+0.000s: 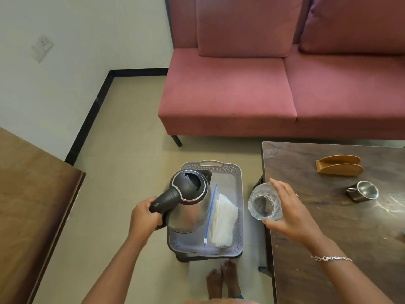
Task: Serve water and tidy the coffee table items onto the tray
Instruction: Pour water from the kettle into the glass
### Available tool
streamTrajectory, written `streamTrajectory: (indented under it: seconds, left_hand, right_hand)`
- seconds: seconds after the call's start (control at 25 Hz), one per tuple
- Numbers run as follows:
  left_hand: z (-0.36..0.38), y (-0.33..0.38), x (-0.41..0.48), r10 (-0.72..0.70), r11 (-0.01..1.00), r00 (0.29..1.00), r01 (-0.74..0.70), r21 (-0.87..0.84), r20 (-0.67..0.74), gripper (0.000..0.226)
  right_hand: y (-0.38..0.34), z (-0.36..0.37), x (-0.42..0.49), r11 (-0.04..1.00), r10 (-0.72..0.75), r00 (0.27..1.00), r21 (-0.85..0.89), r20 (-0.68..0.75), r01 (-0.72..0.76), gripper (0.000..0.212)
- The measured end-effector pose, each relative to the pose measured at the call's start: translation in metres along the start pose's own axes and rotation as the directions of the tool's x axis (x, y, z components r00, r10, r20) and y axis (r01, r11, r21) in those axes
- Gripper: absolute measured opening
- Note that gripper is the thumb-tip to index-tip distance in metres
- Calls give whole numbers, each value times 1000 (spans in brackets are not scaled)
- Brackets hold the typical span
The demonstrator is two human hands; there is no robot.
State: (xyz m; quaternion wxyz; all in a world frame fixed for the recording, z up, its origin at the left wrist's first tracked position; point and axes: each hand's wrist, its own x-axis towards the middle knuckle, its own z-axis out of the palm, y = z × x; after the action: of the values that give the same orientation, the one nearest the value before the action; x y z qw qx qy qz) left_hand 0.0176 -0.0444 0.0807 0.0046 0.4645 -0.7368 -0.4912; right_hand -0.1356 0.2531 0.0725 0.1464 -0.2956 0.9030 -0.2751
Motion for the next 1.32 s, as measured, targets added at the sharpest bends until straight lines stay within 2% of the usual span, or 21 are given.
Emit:
streamTrajectory:
  seconds: [0.08, 0.24, 0.4, 0.52, 0.76, 0.96, 1.12, 1.2, 1.32]
  left_hand:
    - [-14, 17, -3, 52, 998, 999, -52, 40, 16, 36]
    - [-32, 51, -4, 139, 982, 990, -142, 128, 28, 51]
    - [-38, 88, -11, 264, 941, 957, -283, 185, 118, 46]
    - [-34, 116, -23, 354, 886, 908, -402, 231, 223, 40]
    - [-6, 171, -60, 572, 686, 761, -649, 330, 306, 34]
    - [29, 196, -87, 629, 583, 690, -724, 368, 358, 23]
    - [52, 207, -104, 644, 512, 656, -752, 415, 394, 20]
    - [62, 211, -114, 649, 481, 642, -762, 434, 408, 11]
    - [74, 218, -124, 666, 393, 596, -791, 469, 448, 10]
  right_hand:
    - [-5, -5, -5, 1000, 10, 999, 1, -31, -10, 96]
    - [-14, -13, -17, 999, 29, 996, -25, -80, -32, 95]
    - [-18, -19, -26, 998, 47, 992, -34, -115, -51, 94]
    - [-17, -25, -32, 997, 52, 990, -42, -130, -58, 93]
    - [4, -44, -43, 996, 38, 990, -70, -137, -48, 93]
    - [32, -63, -49, 994, 4, 994, -106, -107, -16, 92]
    - [49, -71, -54, 995, -19, 996, -98, -87, 11, 93]
    - [57, -75, -57, 995, -28, 996, -95, -80, 20, 93]
    - [66, -79, -63, 994, -29, 997, -103, -68, 22, 94]
